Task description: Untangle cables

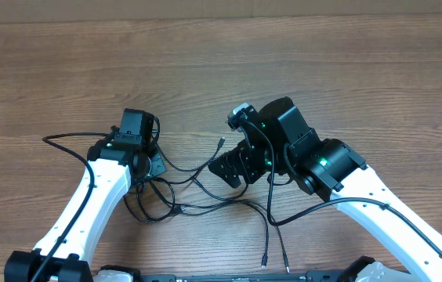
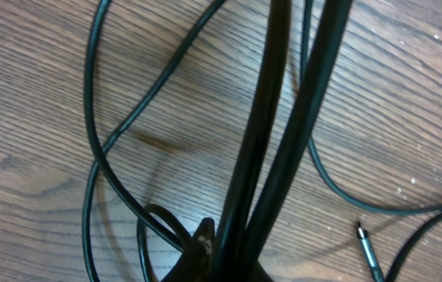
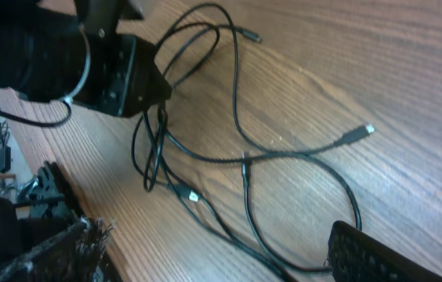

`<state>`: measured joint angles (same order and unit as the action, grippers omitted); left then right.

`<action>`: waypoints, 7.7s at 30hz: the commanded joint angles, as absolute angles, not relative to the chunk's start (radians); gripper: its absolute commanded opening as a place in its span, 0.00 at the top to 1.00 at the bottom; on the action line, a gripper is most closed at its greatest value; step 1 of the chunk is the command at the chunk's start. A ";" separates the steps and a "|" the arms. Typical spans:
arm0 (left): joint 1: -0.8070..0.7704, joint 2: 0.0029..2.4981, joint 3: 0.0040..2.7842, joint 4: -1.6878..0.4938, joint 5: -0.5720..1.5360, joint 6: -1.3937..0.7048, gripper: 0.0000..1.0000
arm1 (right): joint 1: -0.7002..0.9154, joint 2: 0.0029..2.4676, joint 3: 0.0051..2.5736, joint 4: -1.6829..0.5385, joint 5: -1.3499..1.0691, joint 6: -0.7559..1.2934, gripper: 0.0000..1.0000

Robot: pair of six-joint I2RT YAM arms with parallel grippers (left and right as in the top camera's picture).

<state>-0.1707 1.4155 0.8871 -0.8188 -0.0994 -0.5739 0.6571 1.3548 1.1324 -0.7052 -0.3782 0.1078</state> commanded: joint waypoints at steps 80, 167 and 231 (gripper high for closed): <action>-0.178 1.399 2.160 -1.482 0.256 -0.250 0.96 | 0.765 1.491 1.158 -0.279 -0.578 -0.010 0.15; -0.177 1.399 2.160 -1.576 0.307 -0.194 0.27 | 0.426 1.445 1.158 -0.548 -0.380 0.184 0.31; -0.177 1.399 2.160 -1.612 0.304 -0.179 0.25 | 0.378 1.808 1.135 -0.605 -0.182 0.280 0.96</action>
